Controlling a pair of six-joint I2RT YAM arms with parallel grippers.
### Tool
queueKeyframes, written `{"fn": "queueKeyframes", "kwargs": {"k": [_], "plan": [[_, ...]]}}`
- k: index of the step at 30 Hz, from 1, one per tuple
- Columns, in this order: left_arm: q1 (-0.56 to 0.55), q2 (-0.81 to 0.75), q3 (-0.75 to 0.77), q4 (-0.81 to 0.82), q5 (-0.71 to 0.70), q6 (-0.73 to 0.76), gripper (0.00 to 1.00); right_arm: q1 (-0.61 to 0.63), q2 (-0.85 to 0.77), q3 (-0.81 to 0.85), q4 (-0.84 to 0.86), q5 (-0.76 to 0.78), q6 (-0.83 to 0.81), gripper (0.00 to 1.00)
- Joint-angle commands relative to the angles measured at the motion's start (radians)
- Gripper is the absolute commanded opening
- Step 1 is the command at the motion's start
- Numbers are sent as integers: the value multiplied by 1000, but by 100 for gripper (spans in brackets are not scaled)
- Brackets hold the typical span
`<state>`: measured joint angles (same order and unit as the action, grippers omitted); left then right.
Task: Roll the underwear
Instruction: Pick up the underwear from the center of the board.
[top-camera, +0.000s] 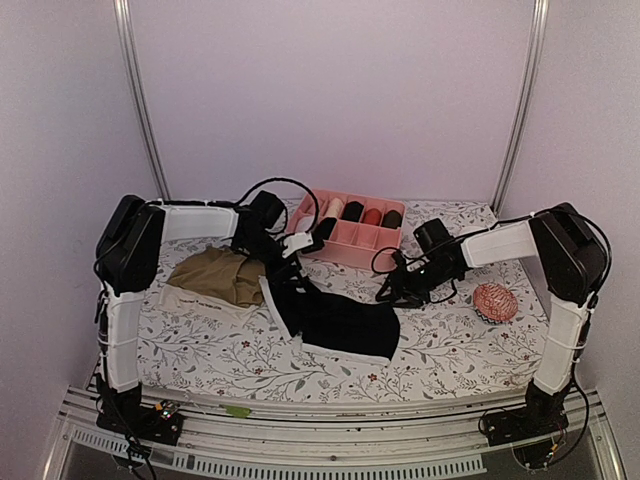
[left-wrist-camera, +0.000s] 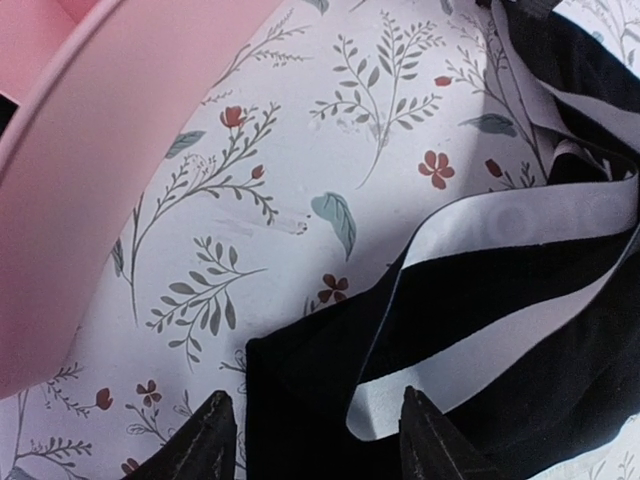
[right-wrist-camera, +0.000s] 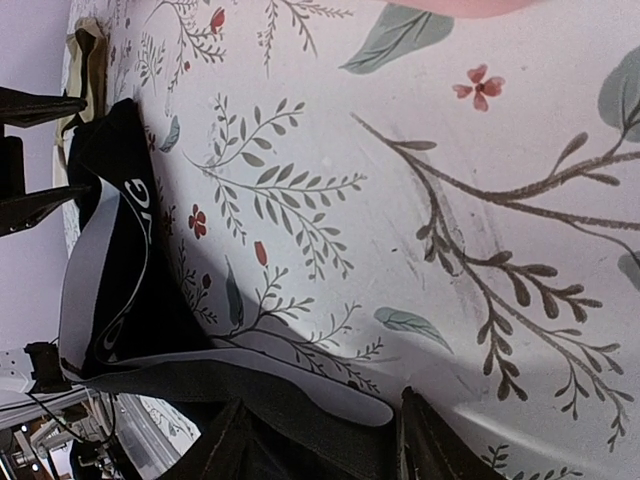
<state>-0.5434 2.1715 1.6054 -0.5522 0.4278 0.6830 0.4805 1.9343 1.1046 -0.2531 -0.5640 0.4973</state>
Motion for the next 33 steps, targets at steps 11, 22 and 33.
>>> {"fn": "queueKeyframes", "kwargs": {"k": [11,22,33], "plan": [[-15,48,70,-41,-108,-43,13,38,-23,21,-167,133,-49,0],[51,-135,132,-9,-88,-168,0,-58,-362,67,-244,263,-96,0],[57,-355,56,-140,-46,-226,0,-60,-608,46,-295,262,-138,0]]}}
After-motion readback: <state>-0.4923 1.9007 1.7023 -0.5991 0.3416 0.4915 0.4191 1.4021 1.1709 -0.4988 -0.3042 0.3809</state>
